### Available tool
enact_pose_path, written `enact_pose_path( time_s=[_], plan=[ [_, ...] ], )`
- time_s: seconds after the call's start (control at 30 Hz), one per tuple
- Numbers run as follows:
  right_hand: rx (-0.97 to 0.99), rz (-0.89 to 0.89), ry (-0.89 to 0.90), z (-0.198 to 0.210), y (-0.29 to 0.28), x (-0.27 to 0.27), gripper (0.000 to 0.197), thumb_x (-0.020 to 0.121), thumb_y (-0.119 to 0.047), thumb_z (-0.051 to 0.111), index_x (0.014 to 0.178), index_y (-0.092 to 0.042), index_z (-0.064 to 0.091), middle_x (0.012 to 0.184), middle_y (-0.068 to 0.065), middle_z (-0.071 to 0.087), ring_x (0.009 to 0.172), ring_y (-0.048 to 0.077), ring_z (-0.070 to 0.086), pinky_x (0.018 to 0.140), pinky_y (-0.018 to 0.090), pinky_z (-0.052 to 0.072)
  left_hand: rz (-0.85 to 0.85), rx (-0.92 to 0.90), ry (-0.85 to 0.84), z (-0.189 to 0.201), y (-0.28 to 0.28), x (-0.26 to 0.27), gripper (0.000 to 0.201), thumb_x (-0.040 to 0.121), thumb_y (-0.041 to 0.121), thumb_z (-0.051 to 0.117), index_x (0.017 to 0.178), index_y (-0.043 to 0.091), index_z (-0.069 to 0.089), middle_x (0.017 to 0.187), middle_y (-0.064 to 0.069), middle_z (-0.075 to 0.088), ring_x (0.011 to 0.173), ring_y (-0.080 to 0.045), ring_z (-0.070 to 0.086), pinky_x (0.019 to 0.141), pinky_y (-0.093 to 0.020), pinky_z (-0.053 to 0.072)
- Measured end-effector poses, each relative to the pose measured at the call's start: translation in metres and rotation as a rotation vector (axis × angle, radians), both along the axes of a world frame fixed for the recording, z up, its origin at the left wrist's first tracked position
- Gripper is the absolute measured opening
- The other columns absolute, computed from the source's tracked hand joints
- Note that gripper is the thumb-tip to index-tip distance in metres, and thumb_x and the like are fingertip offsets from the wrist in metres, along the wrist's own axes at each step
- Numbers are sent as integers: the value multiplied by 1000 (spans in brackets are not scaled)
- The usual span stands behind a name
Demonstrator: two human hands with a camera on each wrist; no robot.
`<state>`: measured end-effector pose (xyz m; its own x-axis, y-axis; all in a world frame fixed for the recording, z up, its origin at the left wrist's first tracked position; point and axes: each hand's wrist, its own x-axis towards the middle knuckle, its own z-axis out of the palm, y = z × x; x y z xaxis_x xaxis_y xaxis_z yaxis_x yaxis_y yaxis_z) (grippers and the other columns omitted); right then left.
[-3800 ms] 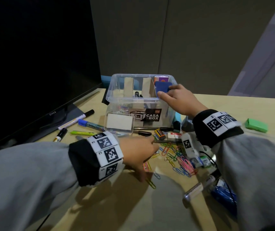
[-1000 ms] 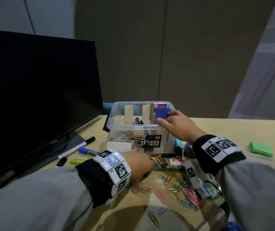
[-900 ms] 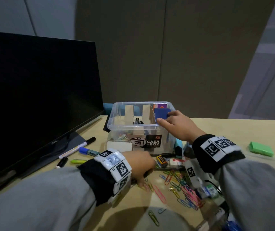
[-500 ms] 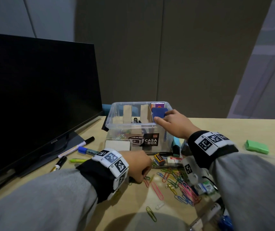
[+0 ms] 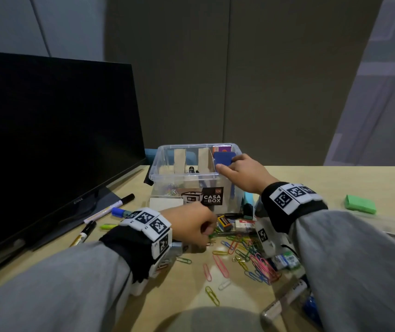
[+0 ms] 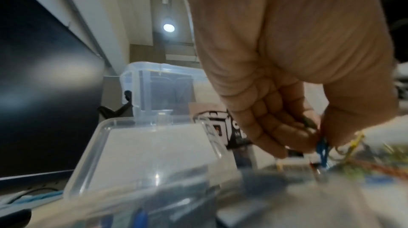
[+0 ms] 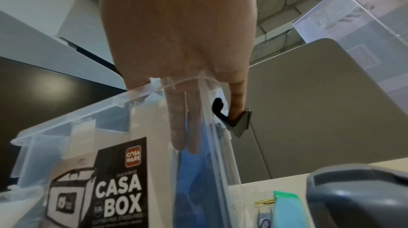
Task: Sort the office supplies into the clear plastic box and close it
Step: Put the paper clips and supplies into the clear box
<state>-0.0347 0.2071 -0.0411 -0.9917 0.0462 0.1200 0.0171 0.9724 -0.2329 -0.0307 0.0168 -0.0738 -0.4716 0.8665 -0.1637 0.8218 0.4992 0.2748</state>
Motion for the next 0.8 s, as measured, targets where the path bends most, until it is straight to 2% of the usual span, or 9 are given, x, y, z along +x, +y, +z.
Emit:
enact_pose_path(
  time_s=[0.13, 0.23, 0.33, 0.43, 0.5, 0.53, 0.6, 0.7, 0.8],
  plan=[
    [-10, 16, 4, 2, -1, 3, 66, 101, -55, 26, 94, -11, 75, 115, 4, 66, 132, 13, 36, 97, 34, 37, 79, 302, -42, 30, -6, -1, 13, 82, 8, 65, 78, 18, 59, 76, 8, 57, 66, -1, 51, 63, -15, 43],
    [-13, 12, -1, 3, -1, 3, 65, 100, -55, 26, 96, -11, 75, 117, 4, 66, 133, 13, 35, 99, 35, 37, 177, 572, -13, 53, -13, -11, 20, 84, 7, 67, 75, 23, 58, 74, 7, 57, 64, 1, 53, 61, -14, 45],
    [-25, 3, -21, 4, -2, 4, 65, 101, -55, 26, 102, -12, 74, 124, 5, 63, 134, 13, 34, 100, 35, 36, 408, 774, 144, 67, -22, -31, 17, 83, 8, 69, 75, 20, 60, 75, 4, 61, 66, -4, 58, 63, -15, 49],
    [-34, -4, -33, 5, -3, 6, 64, 101, -55, 26, 105, -12, 73, 127, 6, 61, 135, 14, 32, 101, 36, 36, 639, 706, 271, 66, -28, -53, 16, 82, 12, 69, 70, 19, 60, 72, 4, 63, 71, -11, 61, 76, -30, 52],
    [-44, -4, -43, 7, -6, 8, 63, 101, -55, 26, 106, -12, 73, 129, 5, 59, 136, 14, 32, 101, 35, 35, 725, 530, 355, 61, -28, -62, 12, 82, 16, 64, 71, 18, 60, 73, 3, 63, 76, -14, 59, 90, -39, 41],
    [-51, -2, -48, 8, -7, 8, 62, 101, -54, 26, 108, -12, 72, 131, 5, 58, 136, 14, 31, 101, 35, 35, 752, 449, 386, 57, -28, -66, 11, 83, 17, 62, 72, 18, 60, 74, 3, 63, 79, -16, 58, 93, -40, 36],
    [-59, 2, -55, 11, -8, 10, 61, 101, -53, 27, 111, -13, 71, 135, 6, 55, 137, 15, 30, 103, 35, 34, 785, 375, 389, 52, -27, -72, 10, 85, 16, 60, 75, 18, 61, 77, 2, 63, 83, -17, 57, 94, -41, 29],
    [-58, 5, -53, 11, -9, 10, 60, 101, -53, 26, 113, -13, 70, 136, 6, 54, 137, 15, 30, 103, 35, 34, 785, 386, 360, 46, -25, -82, 5, 86, 17, 63, 87, 21, 61, 85, 4, 63, 94, -18, 56, 93, -41, 28],
    [-68, 20, -43, 9, -7, 9, 60, 101, -53, 26, 112, -14, 70, 131, 4, 57, 135, 15, 33, 102, 36, 35, 736, 417, 300, 39, -25, -90, 25, 88, 28, 67, 110, 24, 55, 107, 2, 62, 112, -20, 50, 98, -42, 34]
  ],
)
